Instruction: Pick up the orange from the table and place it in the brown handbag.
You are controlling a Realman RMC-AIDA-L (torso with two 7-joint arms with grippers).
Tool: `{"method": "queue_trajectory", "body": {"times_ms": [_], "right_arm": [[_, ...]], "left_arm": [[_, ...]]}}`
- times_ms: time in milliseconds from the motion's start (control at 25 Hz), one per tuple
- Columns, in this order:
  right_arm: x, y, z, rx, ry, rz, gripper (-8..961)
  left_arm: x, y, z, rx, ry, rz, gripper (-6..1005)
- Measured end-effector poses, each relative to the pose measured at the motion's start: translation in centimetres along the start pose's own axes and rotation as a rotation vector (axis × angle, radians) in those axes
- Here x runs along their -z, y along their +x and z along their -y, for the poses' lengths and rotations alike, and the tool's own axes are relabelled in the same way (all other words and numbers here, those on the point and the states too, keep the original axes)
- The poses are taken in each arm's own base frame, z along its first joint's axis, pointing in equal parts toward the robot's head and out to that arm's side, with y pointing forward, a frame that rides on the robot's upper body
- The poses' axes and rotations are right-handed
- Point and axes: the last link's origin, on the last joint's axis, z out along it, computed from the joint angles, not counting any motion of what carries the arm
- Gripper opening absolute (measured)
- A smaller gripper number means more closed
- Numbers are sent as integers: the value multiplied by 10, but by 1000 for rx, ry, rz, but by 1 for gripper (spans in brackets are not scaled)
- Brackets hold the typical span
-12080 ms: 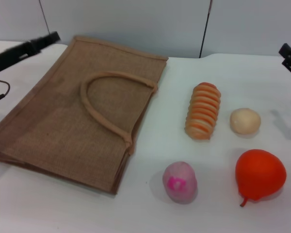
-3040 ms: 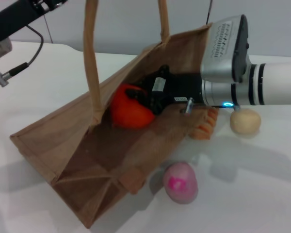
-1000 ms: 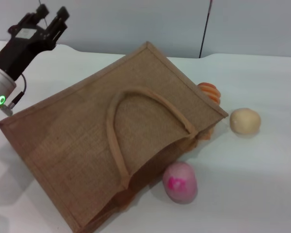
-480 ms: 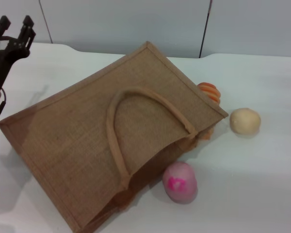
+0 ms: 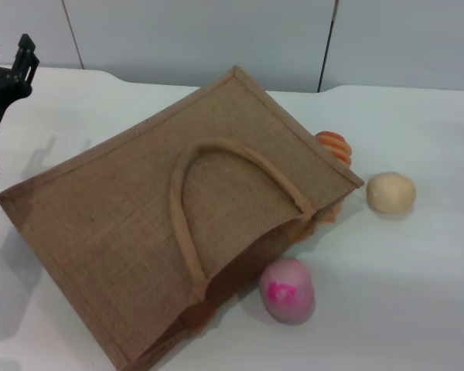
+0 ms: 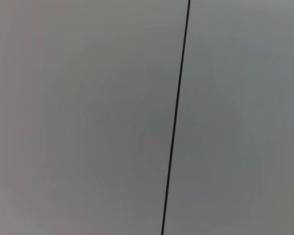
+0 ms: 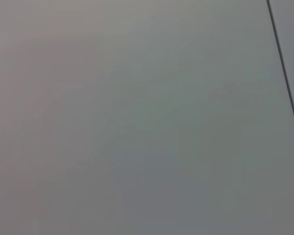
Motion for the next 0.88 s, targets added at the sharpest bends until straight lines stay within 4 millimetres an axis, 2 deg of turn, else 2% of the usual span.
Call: {"method": "queue_trajectory", "body": {"times_ms": [880], "right_arm": [[-1, 4, 2, -4, 11, -35, 803]], "left_arm": [[1, 1, 0, 2, 0, -6, 601]]}}
